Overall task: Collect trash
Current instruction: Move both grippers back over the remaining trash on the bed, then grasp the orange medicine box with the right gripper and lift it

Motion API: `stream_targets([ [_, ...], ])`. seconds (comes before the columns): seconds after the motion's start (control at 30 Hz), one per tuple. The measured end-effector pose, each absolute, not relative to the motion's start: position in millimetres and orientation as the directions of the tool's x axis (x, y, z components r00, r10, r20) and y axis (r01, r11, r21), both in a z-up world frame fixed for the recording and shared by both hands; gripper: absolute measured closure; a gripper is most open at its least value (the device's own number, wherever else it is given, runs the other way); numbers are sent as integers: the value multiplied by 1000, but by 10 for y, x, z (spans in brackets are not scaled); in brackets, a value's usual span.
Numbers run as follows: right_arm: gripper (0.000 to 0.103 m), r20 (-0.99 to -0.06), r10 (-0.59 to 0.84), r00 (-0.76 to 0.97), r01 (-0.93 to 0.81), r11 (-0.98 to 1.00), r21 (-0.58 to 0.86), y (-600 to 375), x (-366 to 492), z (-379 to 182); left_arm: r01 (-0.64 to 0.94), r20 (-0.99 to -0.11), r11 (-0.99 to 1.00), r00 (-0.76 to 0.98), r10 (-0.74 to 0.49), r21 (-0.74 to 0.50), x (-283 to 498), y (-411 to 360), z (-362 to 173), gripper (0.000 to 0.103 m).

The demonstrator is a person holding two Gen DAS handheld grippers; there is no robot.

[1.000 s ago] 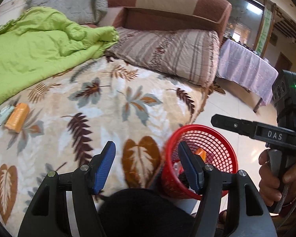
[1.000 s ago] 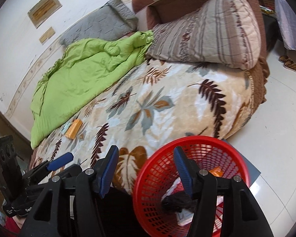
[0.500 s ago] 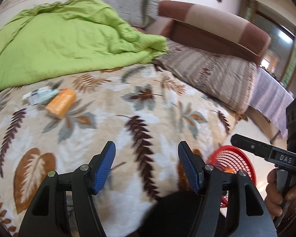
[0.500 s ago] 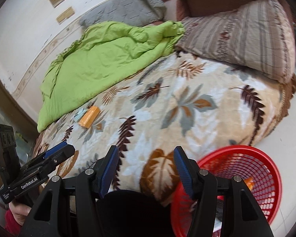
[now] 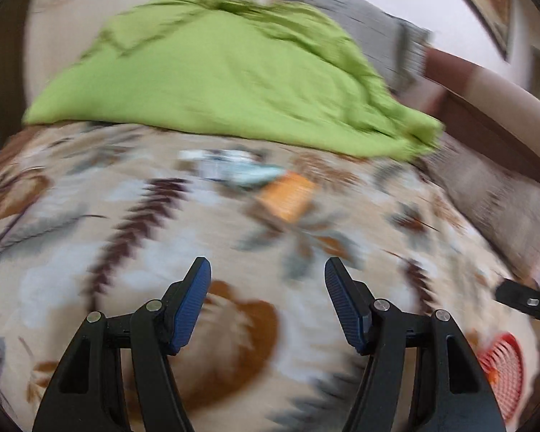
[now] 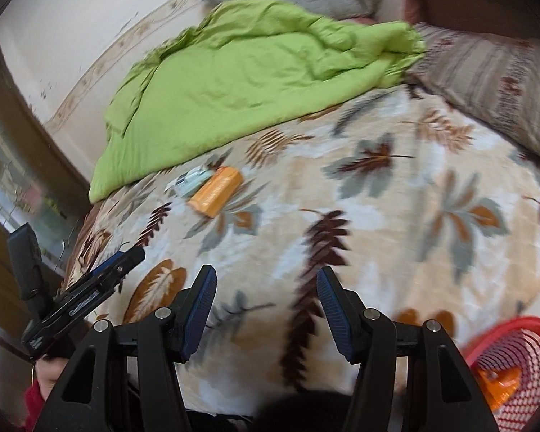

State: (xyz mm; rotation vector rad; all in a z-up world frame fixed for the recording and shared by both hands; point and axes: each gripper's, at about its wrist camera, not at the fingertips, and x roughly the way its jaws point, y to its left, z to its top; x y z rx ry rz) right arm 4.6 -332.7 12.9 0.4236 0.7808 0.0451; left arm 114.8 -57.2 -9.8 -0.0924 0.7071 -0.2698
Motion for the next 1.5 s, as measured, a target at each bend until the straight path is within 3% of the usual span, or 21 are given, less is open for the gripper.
stream_targets([
  [0.07,40,-683,222,696,83,920,384,-3158,288,121,137,-611,984,771,-180,-117,1226,-407,-194,38],
  [0.2,39,-712,226,665,52,937,346,-2869,731,67,48,-656,989,743,-128,-139,1451,-138,-439,38],
  [0.43,38,-754,265,601,102,910,401,-2450,1785,-196,-54,-683,981,725,-88,-184,1659,70,-563,38],
  [0.83,37,-859,169,484,294,892,342,-2345,2985,-740,-79,-713,971,693,-110,-227,1757,140,-656,38],
  [0.97,32,-868,162,469,297,897,328,-2319,3079,-853,-59,-719,975,685,-118,-216,1767,87,-681,38],
  [1.2,41,-824,163,542,280,890,360,-2434,2725,-728,-35,-717,973,681,-145,-230,1773,54,-701,38],
  [1.5,41,-709,92,699,306,858,413,-2706,1890,-546,180,-695,968,674,-251,-175,1694,-388,-647,38],
])
